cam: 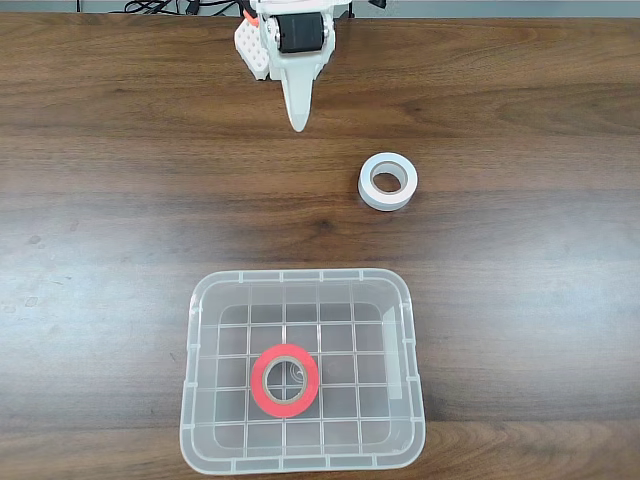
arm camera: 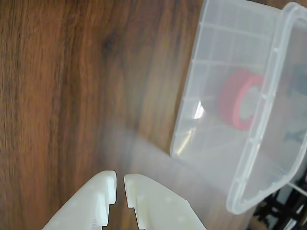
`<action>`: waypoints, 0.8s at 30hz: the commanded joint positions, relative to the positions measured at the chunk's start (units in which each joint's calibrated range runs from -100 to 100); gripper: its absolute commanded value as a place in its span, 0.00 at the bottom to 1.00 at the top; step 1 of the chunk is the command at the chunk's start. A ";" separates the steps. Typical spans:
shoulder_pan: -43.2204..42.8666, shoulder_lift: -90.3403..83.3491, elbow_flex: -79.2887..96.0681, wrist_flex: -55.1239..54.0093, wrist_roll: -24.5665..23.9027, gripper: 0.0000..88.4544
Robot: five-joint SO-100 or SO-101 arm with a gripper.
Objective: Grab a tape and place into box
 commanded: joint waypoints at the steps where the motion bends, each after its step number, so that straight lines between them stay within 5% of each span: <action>1: -0.17 -10.52 10.21 -2.86 -3.53 0.01; 24: 0.05 -23.15 27.21 -0.55 -4.32 0.02</action>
